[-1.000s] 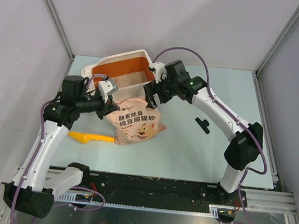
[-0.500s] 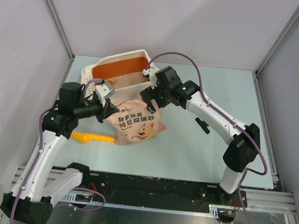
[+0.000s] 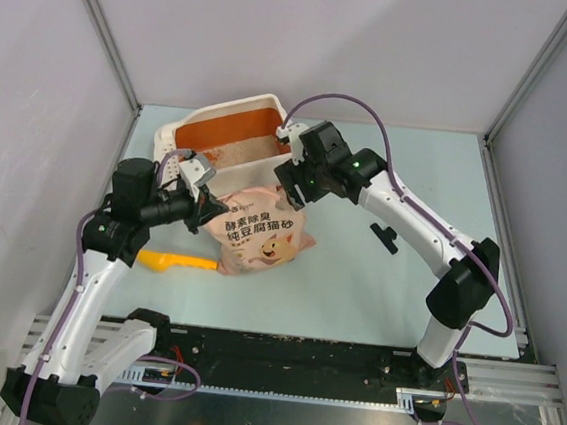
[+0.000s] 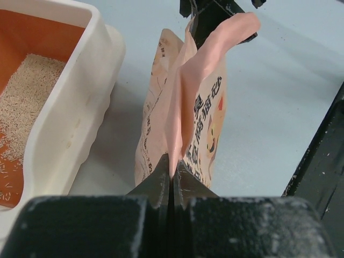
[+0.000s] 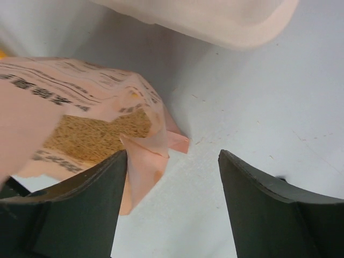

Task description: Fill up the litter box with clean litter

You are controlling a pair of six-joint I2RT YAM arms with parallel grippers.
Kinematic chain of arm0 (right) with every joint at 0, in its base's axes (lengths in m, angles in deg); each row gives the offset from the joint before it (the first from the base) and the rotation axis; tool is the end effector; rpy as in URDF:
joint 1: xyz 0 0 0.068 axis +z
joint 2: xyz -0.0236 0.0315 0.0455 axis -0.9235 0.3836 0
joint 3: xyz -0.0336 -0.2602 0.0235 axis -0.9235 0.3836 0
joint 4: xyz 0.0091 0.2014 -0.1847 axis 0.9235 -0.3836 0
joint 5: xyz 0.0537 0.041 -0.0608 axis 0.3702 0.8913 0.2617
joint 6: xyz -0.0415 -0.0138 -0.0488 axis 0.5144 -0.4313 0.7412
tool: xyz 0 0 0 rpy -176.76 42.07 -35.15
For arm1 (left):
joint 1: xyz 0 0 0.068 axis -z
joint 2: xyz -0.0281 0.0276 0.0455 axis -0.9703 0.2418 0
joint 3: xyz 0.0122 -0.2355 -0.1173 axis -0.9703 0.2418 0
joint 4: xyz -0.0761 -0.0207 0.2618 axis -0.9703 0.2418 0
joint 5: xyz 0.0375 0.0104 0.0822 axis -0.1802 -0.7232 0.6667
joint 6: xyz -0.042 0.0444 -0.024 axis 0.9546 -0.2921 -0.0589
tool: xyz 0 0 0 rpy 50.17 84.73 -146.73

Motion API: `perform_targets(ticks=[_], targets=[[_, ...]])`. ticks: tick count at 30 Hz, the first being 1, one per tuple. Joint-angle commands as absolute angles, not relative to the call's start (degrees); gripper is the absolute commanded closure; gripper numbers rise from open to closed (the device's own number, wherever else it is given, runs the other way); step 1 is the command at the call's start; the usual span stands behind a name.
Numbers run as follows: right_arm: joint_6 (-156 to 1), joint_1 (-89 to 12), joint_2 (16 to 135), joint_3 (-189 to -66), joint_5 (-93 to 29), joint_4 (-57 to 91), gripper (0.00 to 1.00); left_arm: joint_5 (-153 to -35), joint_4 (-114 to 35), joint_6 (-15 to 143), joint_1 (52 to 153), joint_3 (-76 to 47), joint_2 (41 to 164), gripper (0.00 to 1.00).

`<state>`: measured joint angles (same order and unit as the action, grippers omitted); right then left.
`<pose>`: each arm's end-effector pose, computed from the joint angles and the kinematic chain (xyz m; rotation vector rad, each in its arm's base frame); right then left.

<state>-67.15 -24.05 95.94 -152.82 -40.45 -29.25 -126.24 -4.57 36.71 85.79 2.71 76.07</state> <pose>0.3006 0.2835 0.3286 -0.9570 2.2202 0.3111 0.1942 -0.0676 0.3432 0.8515 1.7708 -0.6514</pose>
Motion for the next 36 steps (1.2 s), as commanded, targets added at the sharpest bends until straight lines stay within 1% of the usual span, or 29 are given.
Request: perform_targets(ticks=[1,3,6,7,10,14,16,17,20,25,28,31,33,36], targets=[[-68.9,-23.1,96.6,-158.3,-40.4,-31.0,0.29,-131.2,-13.9,41.4,86.4,1.4,74.9,1.00],[-69.0,-22.3,97.7,-160.0,-38.7,-31.2,0.28,-131.3,-14.8,42.0,86.6,1.5,75.2,1.00],[-69.3,-21.3,99.5,-162.4,-39.7,-31.8,0.18,-131.1,-15.7,42.0,86.8,2.1,75.3,1.00],[-69.3,-21.3,99.8,-162.6,-39.7,-32.0,0.17,-130.8,-15.9,42.0,86.8,2.1,75.2,1.00],[-68.8,-21.3,100.6,-162.0,-41.3,-32.2,0.14,-130.6,-16.4,42.3,86.8,2.3,75.0,1.00],[-69.1,-21.7,100.4,-158.6,-41.9,-31.9,0.12,-129.9,-16.6,42.4,86.8,2.8,74.7,1.00],[-70.2,-22.9,100.4,-156.9,-41.3,-31.8,0.10,-129.9,-16.8,42.4,86.8,3.0,74.4,1.00],[-70.4,-23.2,100.3,-156.6,-38.9,-31.7,0.09,-129.8,-16.8,42.5,86.8,3.1,74.3,1.00],[-69.7,-23.0,100.5,-156.1,-39.7,-32.4,0.06,-129.7,-16.9,42.7,86.8,3.5,73.9,1.00],[-64.5,-22.2,96.1,-152.2,-48.8,-31.9,0.06,-129.0,-16.8,42.6,86.8,3.7,73.4,1.00],[-62.6,-24.0,93.8,-150.8,-51.9,-31.6,0.06,-129.0,-16.8,42.5,86.8,4.0,73.2,1.00],[-62.6,-27.0,92.2,-150.6,-52.6,-31.9,0.07,-129.2,-16.8,42.6,86.8,4.2,73.4,1.00],[-63.0,-28.1,91.7,-152.6,-52.2,-32.1,0.08,-129.3,-16.8,42.6,86.8,4.2,73.7,1.00],[-62.0,-27.2,91.7,-156.6,-51.0,-32.3,0.08,-129.9,-16.8,42.8,86.8,4.1,74.2,1.00]])
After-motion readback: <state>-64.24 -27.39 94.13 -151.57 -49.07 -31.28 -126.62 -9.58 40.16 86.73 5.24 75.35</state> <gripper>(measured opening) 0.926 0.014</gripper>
